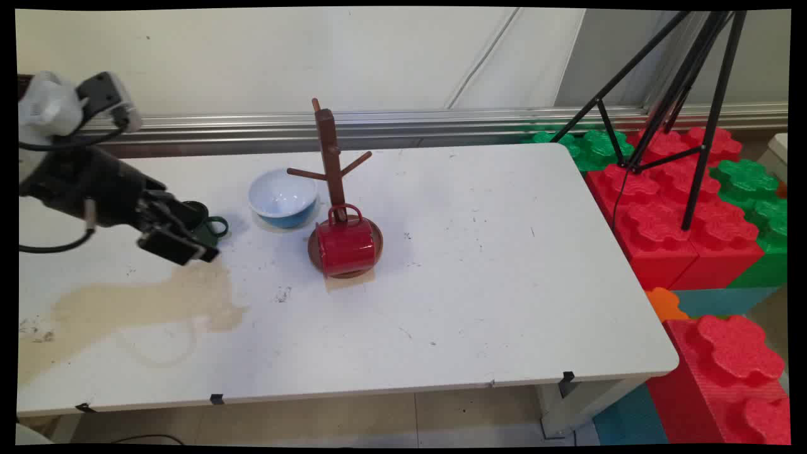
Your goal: Pick up the red mug from the rack
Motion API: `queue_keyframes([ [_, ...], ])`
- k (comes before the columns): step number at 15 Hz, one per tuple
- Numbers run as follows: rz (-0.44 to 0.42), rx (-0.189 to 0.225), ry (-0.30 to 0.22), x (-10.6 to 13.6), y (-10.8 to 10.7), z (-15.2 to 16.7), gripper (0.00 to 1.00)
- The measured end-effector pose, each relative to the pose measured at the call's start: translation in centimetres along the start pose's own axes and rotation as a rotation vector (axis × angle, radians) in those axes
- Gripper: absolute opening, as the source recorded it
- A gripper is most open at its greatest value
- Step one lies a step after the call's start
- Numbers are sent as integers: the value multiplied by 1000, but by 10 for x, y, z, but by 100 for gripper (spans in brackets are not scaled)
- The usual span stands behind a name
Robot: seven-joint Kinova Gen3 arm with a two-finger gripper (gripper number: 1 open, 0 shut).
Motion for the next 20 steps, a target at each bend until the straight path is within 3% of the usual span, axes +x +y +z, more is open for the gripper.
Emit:
queue_keyframes([
  [11,-121,-56,123,25,26,65,100],
  [20,-159,-78,168,30,37,109,100],
])
